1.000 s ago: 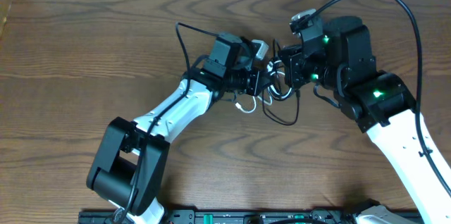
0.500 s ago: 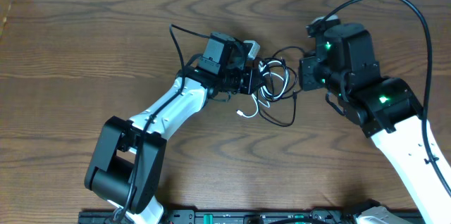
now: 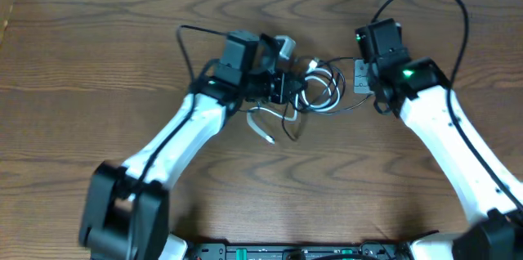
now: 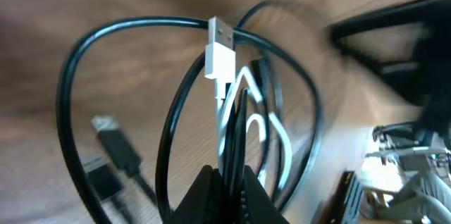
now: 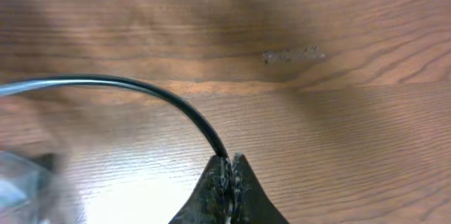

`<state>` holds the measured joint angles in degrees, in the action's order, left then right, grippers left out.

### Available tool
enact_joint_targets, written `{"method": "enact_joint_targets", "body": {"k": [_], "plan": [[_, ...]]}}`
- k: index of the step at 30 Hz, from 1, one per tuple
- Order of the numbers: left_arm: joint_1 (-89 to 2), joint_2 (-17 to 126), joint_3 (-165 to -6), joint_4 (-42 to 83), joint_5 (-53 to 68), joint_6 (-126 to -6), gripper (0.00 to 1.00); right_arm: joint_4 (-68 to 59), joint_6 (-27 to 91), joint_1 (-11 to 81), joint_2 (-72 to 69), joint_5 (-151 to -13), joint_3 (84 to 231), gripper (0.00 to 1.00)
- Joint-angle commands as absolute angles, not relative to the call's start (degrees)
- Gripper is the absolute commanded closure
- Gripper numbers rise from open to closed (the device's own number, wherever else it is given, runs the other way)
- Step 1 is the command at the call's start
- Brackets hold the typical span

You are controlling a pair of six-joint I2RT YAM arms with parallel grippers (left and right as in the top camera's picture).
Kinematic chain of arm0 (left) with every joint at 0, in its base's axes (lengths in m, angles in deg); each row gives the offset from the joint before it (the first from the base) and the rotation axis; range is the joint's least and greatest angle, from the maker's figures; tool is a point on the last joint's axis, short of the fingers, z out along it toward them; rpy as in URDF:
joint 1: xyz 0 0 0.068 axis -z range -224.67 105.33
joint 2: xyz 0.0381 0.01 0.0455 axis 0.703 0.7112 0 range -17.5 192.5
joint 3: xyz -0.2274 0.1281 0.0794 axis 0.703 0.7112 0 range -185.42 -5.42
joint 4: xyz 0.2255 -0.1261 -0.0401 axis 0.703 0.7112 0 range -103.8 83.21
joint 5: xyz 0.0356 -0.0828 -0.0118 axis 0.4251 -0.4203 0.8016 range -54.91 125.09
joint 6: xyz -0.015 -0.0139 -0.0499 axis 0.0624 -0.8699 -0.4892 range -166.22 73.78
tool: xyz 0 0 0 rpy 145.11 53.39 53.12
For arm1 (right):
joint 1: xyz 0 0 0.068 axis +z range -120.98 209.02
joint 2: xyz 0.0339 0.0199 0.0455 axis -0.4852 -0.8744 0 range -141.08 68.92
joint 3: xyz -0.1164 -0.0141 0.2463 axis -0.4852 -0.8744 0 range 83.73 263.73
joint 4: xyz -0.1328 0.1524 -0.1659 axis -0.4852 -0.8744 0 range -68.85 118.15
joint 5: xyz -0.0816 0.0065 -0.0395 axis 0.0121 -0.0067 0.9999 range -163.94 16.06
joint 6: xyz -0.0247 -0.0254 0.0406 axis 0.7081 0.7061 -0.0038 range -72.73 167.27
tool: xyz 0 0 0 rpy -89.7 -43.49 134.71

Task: Untangle cables

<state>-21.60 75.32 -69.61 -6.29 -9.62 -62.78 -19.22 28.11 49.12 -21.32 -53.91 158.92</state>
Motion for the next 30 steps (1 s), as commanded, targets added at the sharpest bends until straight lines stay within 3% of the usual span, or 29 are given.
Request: {"method": "enact_joint_targets", "body": {"k": [1,2,3,5,9,12,30], "plan": [[-23.4,69.9,-69.4,-6.3,-10.8,-63.0,0.92,-18.8,26.3,48.9,-23.8,-52.1,159.0,0.99],[-23.9,68.8,-69.4,-6.1,-10.8,-63.0,0.93,-18.7,26.3,48.9,-24.5,-52.1,159.0,0.98],[-24.2,67.8,-69.4,-5.8,-10.8,-63.0,0.93,-18.5,26.3,48.8,-25.2,-52.6,159.0,0.91],[-24.7,66.4,-69.4,-4.7,-10.8,-63.0,0.92,-18.4,26.3,48.7,-26.0,-54.3,159.0,0.63],[-25.1,65.8,-69.4,-1.8,-10.7,-61.2,0.92,-16.6,29.1,48.6,-25.0,-63.0,159.0,0.46],[-25.1,66.0,-69.4,0.1,-8.3,-60.8,0.92,-14.9,31.4,48.6,-22.6,-67.8,159.0,0.26],[-25.0,67.6,-69.4,2.0,-2.0,-59.4,0.92,-11.0,36.2,49.5,-10.1,-85.7,159.0,0.18]]}}
